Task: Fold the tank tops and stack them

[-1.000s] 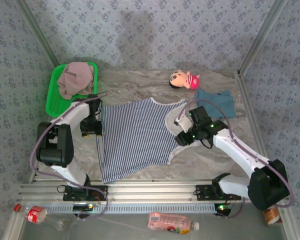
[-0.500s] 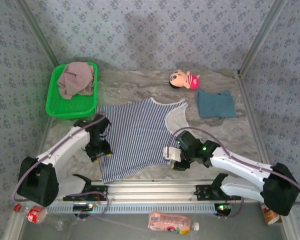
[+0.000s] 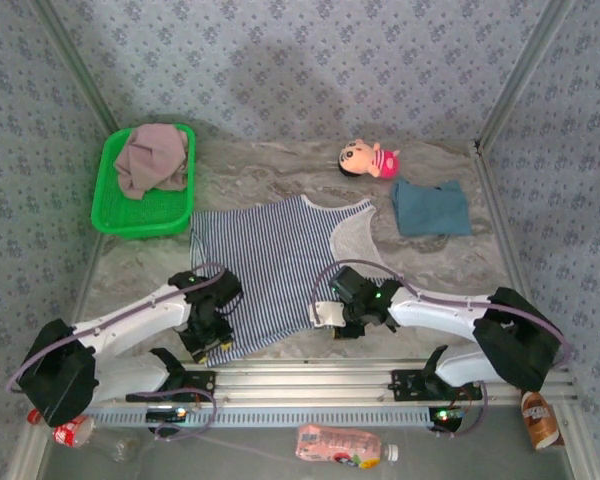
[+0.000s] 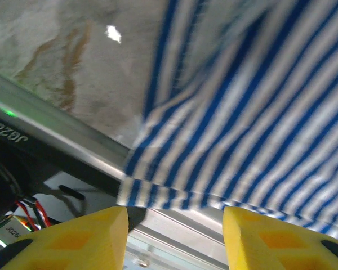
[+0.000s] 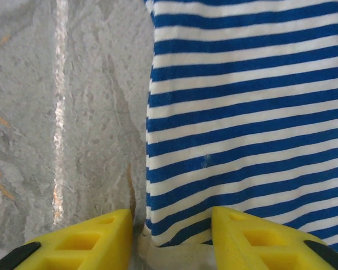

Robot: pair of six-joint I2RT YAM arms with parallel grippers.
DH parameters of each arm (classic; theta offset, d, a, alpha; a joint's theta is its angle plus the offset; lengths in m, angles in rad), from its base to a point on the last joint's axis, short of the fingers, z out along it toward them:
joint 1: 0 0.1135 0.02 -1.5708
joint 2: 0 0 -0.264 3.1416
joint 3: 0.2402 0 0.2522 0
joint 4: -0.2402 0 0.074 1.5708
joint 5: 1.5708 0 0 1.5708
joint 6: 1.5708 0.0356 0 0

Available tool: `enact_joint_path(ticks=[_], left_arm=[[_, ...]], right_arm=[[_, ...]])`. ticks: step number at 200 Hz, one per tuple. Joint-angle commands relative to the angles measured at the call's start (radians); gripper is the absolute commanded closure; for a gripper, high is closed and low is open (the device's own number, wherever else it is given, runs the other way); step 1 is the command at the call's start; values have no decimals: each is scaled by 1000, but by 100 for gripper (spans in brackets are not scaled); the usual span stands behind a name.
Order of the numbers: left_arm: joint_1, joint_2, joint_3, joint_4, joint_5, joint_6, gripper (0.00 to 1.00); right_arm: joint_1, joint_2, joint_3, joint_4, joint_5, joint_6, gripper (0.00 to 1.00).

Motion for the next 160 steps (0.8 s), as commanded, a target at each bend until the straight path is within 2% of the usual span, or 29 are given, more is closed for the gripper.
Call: enact_joint_path(ticks=[1, 57, 70, 97, 117, 160], left_arm=[[-6, -35, -42, 15, 7, -95, 52], [-13, -2, -89, 124, 23, -123, 56], [-12, 1, -95, 112, 16, -111, 63], [0, 0, -102, 124, 11, -96, 85], [6, 11, -46, 58, -22, -62, 95], [63, -11, 64, -78, -69, 21, 98]], right_arm=[[-13, 13, 10, 6, 26, -37, 58], [-14, 66, 40, 5, 57, -22, 68], [-14, 69, 42, 3, 65, -13, 72], [-14, 70, 41, -4, 69, 4, 82], [-16, 56, 48, -17, 71, 15, 89], [-39, 0, 73, -73, 28, 17, 93]])
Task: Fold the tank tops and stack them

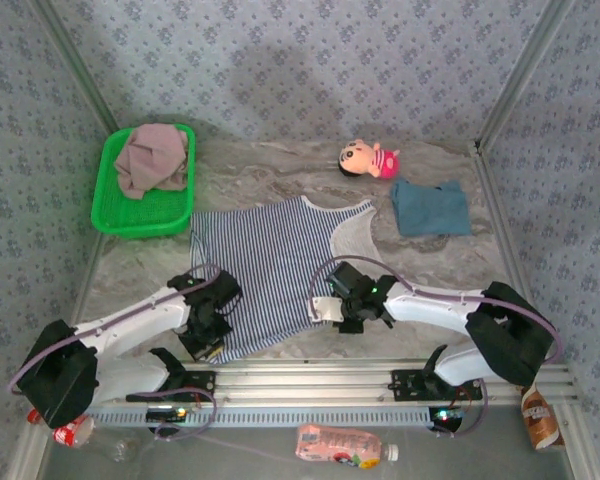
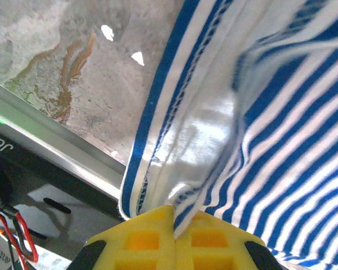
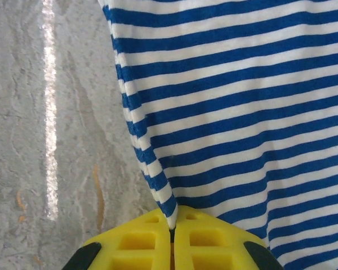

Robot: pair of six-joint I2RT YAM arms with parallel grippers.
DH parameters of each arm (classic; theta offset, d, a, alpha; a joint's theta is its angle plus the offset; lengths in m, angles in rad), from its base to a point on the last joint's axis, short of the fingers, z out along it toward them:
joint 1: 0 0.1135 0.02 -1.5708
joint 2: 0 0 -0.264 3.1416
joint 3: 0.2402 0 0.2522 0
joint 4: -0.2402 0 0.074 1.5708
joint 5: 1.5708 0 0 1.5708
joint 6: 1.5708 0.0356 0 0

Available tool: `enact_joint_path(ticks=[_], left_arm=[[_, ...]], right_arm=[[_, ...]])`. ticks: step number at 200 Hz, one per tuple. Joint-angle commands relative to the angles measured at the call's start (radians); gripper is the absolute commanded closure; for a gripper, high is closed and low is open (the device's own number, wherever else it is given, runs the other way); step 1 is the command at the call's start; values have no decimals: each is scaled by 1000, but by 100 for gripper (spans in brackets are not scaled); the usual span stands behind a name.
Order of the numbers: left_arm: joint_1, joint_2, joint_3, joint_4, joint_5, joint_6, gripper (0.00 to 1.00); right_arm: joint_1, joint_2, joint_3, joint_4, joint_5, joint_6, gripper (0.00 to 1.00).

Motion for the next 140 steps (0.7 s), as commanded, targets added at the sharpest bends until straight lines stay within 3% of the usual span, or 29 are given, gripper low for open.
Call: enact_joint_path(ticks=[1, 75, 140], left_arm=[[36, -17, 68, -121, -50, 67, 98], [224, 68, 238, -154, -60, 296, 98], [368, 198, 333, -101, -57, 467, 98]], right_arm=[[-19, -36, 36, -61, -6, 15, 93], [-140, 33, 219, -171, -172, -51, 93], [-206, 184, 345, -155, -193, -96, 93]])
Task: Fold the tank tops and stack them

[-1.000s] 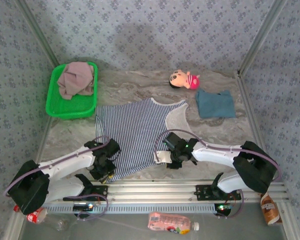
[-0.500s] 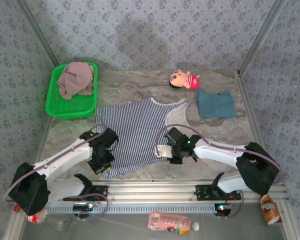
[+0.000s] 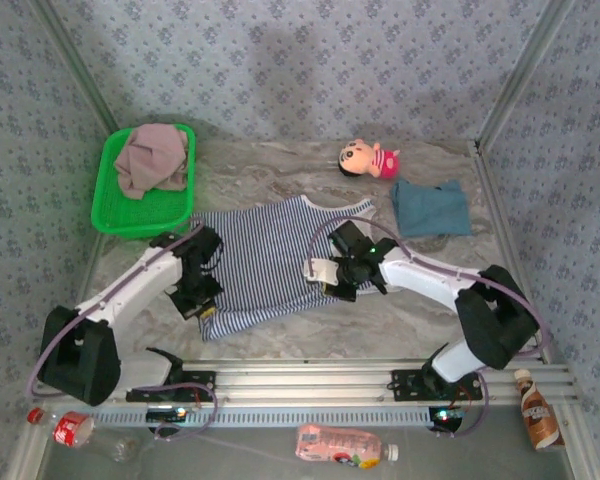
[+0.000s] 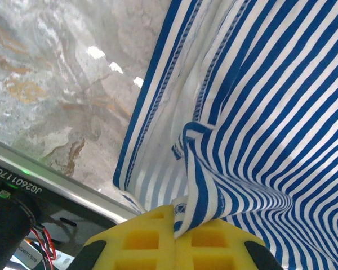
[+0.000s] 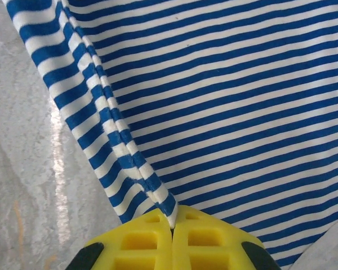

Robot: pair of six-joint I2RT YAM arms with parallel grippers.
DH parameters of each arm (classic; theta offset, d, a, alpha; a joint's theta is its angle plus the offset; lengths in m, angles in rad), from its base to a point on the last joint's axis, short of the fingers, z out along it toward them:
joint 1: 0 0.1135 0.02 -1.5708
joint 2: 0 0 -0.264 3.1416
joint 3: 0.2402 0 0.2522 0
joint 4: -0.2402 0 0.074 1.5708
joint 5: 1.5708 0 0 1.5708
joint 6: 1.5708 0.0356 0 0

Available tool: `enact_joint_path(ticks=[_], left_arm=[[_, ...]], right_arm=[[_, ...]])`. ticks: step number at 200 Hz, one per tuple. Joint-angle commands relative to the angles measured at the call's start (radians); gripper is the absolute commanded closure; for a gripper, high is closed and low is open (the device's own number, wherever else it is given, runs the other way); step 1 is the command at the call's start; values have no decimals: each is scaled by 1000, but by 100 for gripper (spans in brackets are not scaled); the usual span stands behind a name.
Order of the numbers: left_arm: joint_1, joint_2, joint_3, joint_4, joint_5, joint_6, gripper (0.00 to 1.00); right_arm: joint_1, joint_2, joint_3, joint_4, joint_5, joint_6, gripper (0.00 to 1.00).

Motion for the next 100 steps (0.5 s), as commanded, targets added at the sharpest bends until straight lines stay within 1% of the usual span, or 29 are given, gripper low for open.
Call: enact_joint_path(ticks=[1, 41, 75, 100], left_arm=[[45, 36, 45, 3, -11, 100, 98], [122, 128, 105, 23, -11, 204, 98], [159, 198, 143, 50, -19, 258, 97], [170, 246, 164, 68, -25, 290, 96]], right_arm=[[-20, 48, 63, -28, -36, -39, 93], [-62, 117, 118, -5, -45, -53, 93], [-72, 179, 167, -7, -53, -51, 93], [-83, 223, 198, -7, -51, -51, 92]])
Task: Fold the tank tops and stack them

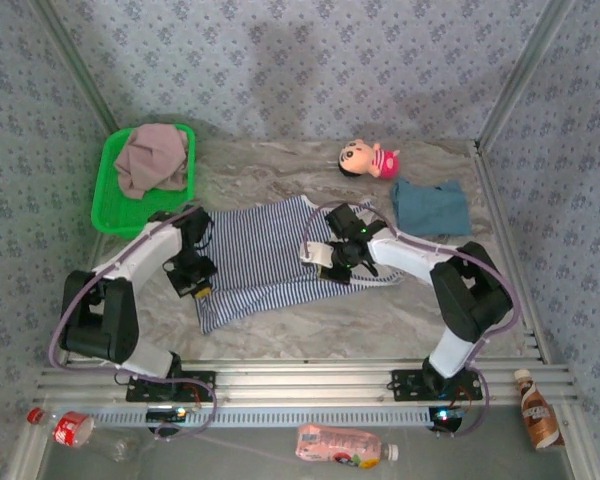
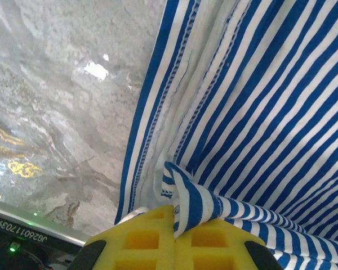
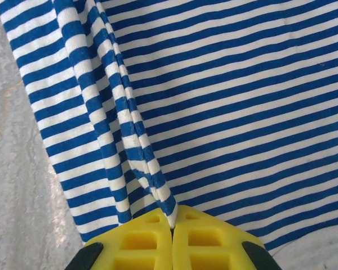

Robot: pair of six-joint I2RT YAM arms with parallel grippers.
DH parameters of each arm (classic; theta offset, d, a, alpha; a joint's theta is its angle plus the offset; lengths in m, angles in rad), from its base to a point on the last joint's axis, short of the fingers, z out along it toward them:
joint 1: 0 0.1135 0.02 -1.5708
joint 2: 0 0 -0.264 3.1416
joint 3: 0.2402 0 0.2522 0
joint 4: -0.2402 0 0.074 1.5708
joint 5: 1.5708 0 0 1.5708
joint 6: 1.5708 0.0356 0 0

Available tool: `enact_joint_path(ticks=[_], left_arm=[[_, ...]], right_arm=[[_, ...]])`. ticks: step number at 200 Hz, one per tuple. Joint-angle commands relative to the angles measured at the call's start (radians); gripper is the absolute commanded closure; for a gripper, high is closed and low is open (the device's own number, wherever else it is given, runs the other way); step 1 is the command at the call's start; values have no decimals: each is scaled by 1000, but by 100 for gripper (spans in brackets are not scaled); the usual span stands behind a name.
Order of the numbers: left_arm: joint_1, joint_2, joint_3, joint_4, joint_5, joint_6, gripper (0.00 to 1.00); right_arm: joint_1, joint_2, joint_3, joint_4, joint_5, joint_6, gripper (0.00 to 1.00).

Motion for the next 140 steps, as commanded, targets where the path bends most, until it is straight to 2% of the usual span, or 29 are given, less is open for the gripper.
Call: enact_joint_path(ticks=[1, 42, 65, 107, 140], left_arm=[[13, 36, 40, 15, -21, 64, 96], [22, 130, 76, 46, -43, 105, 94], [23, 185, 115, 32, -91, 134, 94], [23, 213, 145, 18, -150, 153, 93], [22, 219, 152, 8, -177, 168, 88]], right_arm=[[-12, 44, 48, -12, -21, -17, 92], [-16, 95, 73, 9, 24, 1, 90], [-20, 104, 87, 41, 41, 18, 88], [-23, 109, 93, 80, 61, 43, 85], [-37, 91, 81, 94, 82, 58, 72]])
